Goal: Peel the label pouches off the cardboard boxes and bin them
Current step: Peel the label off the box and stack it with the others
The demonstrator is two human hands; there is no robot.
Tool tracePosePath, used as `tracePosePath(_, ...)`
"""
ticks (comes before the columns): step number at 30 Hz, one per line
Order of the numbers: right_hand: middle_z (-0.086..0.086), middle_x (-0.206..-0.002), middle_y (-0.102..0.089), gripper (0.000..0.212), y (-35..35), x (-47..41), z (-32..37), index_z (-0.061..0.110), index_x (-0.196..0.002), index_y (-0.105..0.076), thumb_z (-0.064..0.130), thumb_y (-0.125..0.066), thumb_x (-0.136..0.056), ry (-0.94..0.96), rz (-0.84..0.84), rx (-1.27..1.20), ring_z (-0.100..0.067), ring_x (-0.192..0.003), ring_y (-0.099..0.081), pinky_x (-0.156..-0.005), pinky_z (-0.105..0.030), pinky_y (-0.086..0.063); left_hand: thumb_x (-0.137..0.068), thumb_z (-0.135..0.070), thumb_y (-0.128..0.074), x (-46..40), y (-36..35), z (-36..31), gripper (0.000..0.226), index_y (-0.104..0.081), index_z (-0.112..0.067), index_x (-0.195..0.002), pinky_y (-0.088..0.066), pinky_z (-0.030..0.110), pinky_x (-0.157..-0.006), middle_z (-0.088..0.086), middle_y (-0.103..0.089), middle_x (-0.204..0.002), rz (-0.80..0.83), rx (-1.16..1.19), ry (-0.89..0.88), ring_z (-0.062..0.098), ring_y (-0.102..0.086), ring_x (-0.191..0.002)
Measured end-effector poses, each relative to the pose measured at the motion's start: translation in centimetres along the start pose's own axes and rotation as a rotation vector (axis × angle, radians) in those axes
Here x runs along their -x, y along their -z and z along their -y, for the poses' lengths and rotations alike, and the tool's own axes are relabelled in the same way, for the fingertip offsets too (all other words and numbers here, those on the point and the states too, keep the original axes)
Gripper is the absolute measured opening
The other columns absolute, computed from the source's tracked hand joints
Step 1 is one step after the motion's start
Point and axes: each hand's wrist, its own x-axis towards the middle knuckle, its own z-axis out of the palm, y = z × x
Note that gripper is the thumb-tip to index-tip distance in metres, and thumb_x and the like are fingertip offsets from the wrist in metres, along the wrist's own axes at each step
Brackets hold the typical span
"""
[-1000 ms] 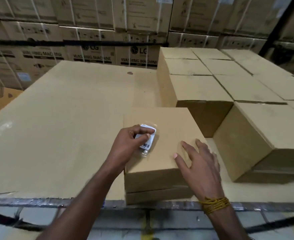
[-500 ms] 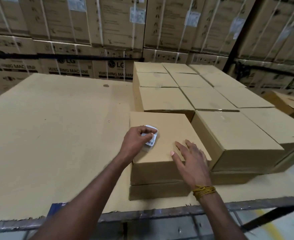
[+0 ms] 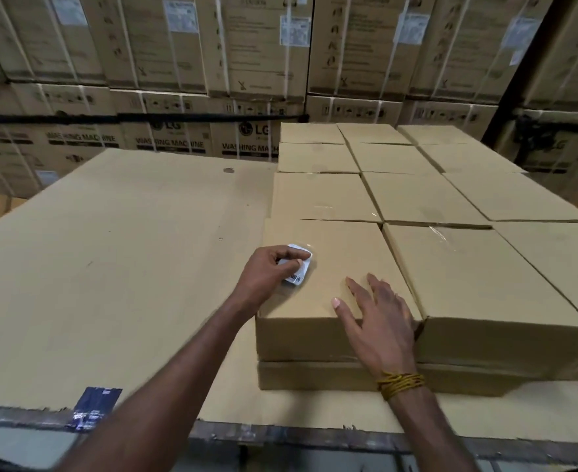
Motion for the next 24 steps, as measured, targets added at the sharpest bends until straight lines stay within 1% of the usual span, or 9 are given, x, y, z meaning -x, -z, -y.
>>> tracePosePath(3, 0.001, -0.164, -0.018, 0.06, -0.2, -0.3, -0.6, 0.039, -0.152, -0.031, 0.064, -0.026, -0.098, 0.016, -0.028, -0.004, -0.02, -0.152, -0.011, -0.121, -0.041, -0.008, -0.09, -0.009, -0.064, 0.1, -0.4, -0.1, 0.025, -0.079, -0.024, -0.103, -0.048, 0.019, -0.076, -0.013, -0.075, -0.096, 0.004, -0.021, 0.005, 0.001, -0.066, -0.083)
tracePosePath(6, 0.001, -0.164, -0.021, 0.059, -0.3, -0.3, -0.9, 0.038, -0.151, -0.034, 0.063, -0.029, -0.098, 0.033, -0.048, -0.024, -0.021, -0.151, -0.013, -0.121, -0.043, -0.01, -0.09, -0.01, -0.066, 0.4, -0.6, -0.3, 0.023, -0.079, -0.022, -0.105, -0.049, 0.021, -0.078, -0.011, -0.075, -0.099, -0.002, -0.027, 0.013, 0.004, -0.068, -0.086)
tracePosePath(11, 0.0, -0.164, -0.019, 0.059, 0.0, -0.2, -1.0, 0.038, -0.151, -0.033, 0.064, -0.029, -0.098, 0.04, -0.024, -0.038, -0.022, -0.152, -0.011, -0.121, -0.042, -0.008, -0.091, -0.008, -0.067, 2.1, -1.1, -1.0, 0.023, -0.077, -0.016, -0.11, -0.05, 0.021, -0.077, -0.004, -0.075, -0.105, -0.002, -0.007, 0.016, 0.006, -0.069, -0.086)
tracePosePath(14, -0.001, -0.164, -0.021, 0.057, 0.5, 0.4, -0.5, 0.037, -0.148, -0.04, 0.062, -0.034, -0.098, 0.055, 0.022, -0.154, -0.022, -0.152, -0.011, -0.122, -0.041, -0.002, -0.09, -0.006, -0.068, 4.4, -1.5, -1.4, 0.023, -0.076, -0.015, -0.109, -0.056, 0.031, -0.077, -0.003, -0.075, -0.102, -0.045, 0.043, 0.02, 0.009, -0.07, -0.085)
tracePosePath(16, -0.002, -0.16, -0.03, 0.051, 0.6, 1.6, 0.4, 0.033, -0.141, -0.052, 0.058, -0.042, -0.098, 0.088, 0.015, -0.326, -0.019, -0.15, -0.018, -0.122, -0.039, -0.002, -0.09, -0.005, -0.068, 6.6, -1.7, -1.6, 0.023, -0.075, -0.015, -0.109, -0.06, 0.039, -0.08, -0.002, -0.075, -0.102, -0.063, 0.085, 0.022, 0.013, -0.071, -0.087)
tracePosePath(18, -0.002, -0.153, -0.042, 0.042, 0.5, 3.4, 1.5, 0.028, -0.132, -0.061, 0.05, -0.051, -0.097, 0.109, -0.029, -0.485, -0.018, -0.146, -0.028, -0.121, -0.037, -0.01, -0.088, -0.007, -0.07, 8.9, -2.0, -1.6, 0.023, -0.074, -0.017, -0.108, -0.059, 0.039, -0.083, -0.001, -0.076, -0.103, -0.074, 0.086, 0.001, 0.015, -0.072, -0.093)
tracePosePath(20, 0.001, -0.143, -0.052, 0.031, 0.1, 5.6, 2.6, 0.028, -0.12, -0.067, 0.044, -0.06, -0.094, 0.1, -0.086, -0.622, -0.015, -0.141, -0.036, -0.116, -0.034, -0.026, -0.086, -0.01, -0.073, 11.5, -2.3, -1.7, 0.022, -0.075, -0.02, -0.105, -0.059, 0.04, -0.083, -0.001, -0.076, -0.102, -0.078, 0.107, -0.021, 0.018, -0.072, -0.096)
tracePosePath(22, 0.007, -0.129, -0.06, 0.021, -0.4, 7.8, 3.4, 0.029, -0.109, -0.068, 0.041, -0.065, -0.092, 0.094, -0.142, -0.71, -0.009, -0.129, -0.048, -0.105, -0.028, -0.041, -0.086, -0.01, -0.074, 14.2, -2.4, -1.7, 0.02, -0.074, -0.021, -0.102, -0.06, 0.036, -0.078, -0.002, -0.076, -0.102, -0.094, 0.156, -0.024, 0.019, -0.072, -0.096)
tracePosePath(24, 0.011, -0.112, -0.065, 0.017, -1.1, 10.0, 3.8, 0.027, -0.103, -0.07, 0.037, -0.069, -0.09, 0.089, -0.182, -0.77, -0.003, -0.107, -0.059, -0.087, -0.016, -0.047, -0.089, -0.007, -0.071, 16.8, -2.5, -1.5, 0.018, -0.073, -0.016, -0.104, -0.058, 0.029, -0.073, -0.001, -0.075, -0.101, -0.112, 0.215, 0.001, 0.021, -0.072, -0.094)
